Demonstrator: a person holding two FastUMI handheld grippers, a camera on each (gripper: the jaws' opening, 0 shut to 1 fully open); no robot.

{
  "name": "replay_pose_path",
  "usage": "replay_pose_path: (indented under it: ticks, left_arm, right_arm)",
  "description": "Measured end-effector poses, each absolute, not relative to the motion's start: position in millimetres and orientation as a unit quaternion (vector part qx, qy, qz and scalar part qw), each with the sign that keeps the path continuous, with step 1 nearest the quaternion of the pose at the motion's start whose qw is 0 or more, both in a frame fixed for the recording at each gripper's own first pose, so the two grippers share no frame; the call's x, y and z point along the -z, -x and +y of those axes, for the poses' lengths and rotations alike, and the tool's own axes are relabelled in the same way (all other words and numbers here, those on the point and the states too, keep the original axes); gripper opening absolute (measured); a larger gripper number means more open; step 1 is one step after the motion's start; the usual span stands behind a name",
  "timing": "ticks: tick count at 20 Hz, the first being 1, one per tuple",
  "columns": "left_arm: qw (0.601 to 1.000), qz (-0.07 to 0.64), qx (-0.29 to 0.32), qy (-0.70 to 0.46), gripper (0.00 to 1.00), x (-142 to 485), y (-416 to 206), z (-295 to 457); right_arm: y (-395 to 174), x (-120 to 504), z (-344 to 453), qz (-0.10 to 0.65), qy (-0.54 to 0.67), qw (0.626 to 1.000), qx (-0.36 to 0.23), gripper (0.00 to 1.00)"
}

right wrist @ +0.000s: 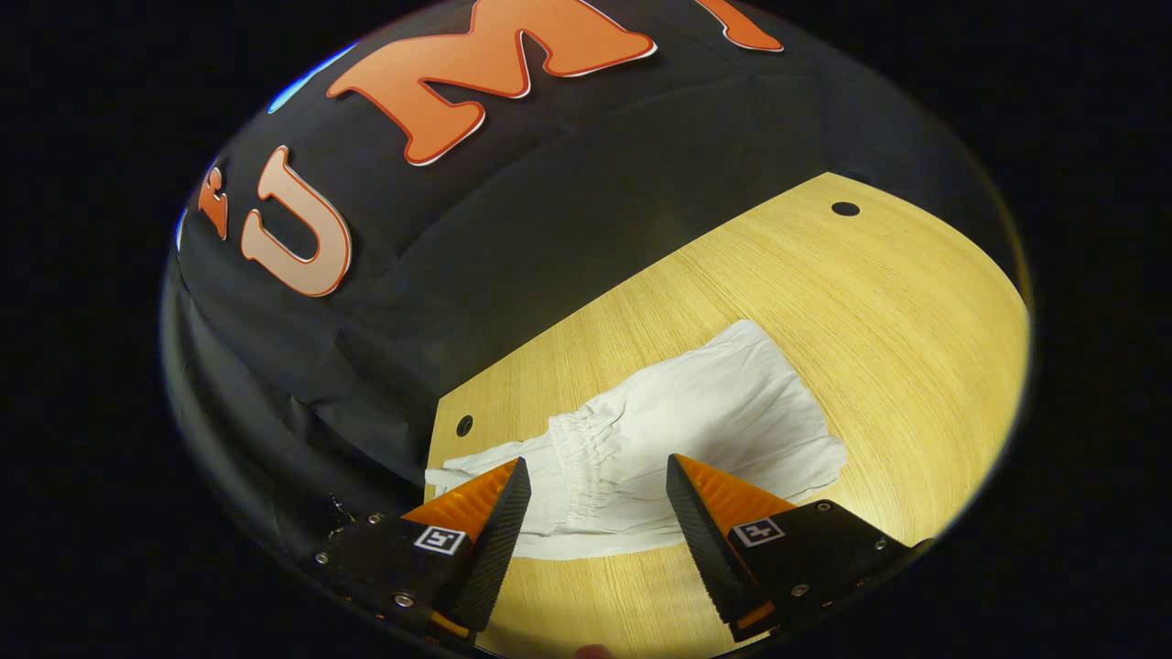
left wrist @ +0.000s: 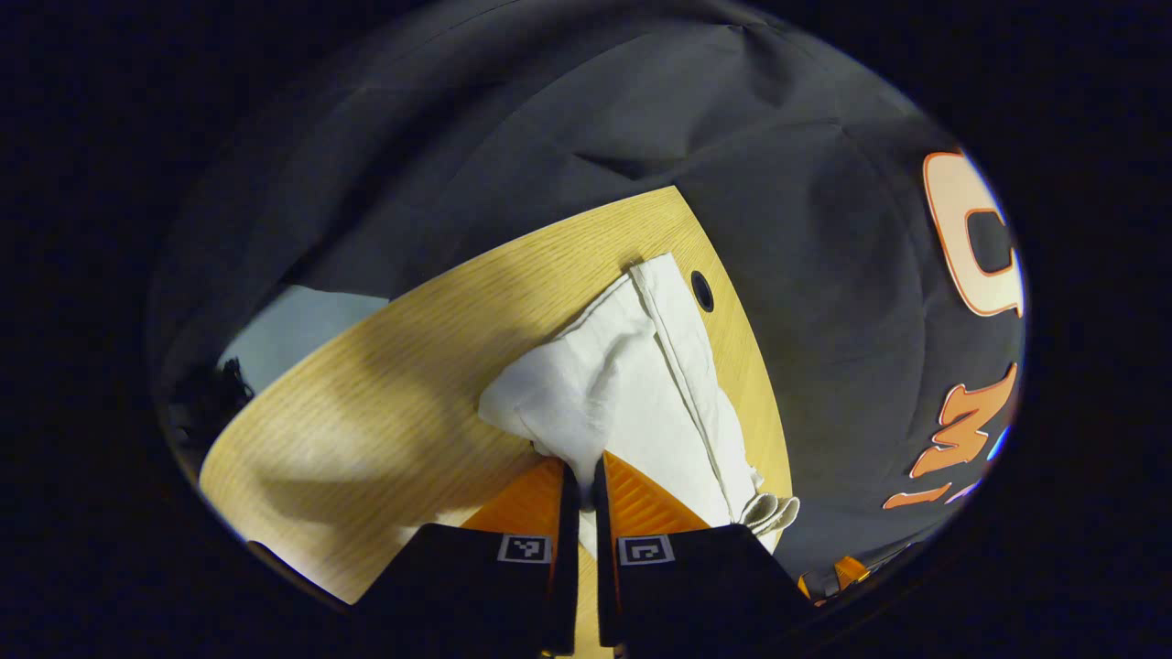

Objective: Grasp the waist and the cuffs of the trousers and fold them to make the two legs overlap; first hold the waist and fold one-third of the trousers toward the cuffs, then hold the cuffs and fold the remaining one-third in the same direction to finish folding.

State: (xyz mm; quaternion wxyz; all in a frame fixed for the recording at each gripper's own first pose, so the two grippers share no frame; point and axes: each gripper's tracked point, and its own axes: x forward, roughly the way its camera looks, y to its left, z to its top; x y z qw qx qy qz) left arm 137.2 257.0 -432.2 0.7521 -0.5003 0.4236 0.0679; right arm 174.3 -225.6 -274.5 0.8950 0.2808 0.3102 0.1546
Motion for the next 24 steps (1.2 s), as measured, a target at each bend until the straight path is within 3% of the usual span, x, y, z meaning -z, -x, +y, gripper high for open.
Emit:
replay_pose_path:
  ticks: [1, 8, 24]
  left_arm:
    - [0.758, 0.419, -0.072, 0.494, 0.07, 429.1, -136.9, 257.4]
    - [0.802, 0.374, -0.047, 0.463, 0.03, 360.4, -150.8, 237.3]
    - [0.839, 0.319, 0.012, 0.440, 0.05, 229.6, -192.0, 131.9]
  right_arm:
    - [-172.6, 275.1, -233.0, 0.310, -0.276, 0.897, -0.153, 0.90]
    - [-167.2, 278.0, -271.8, 0.301, -0.224, 0.915, -0.150, 0.97]
    - [-173.4, 276.9, -335.5, 0.290, -0.166, 0.926, -0.174, 0.99]
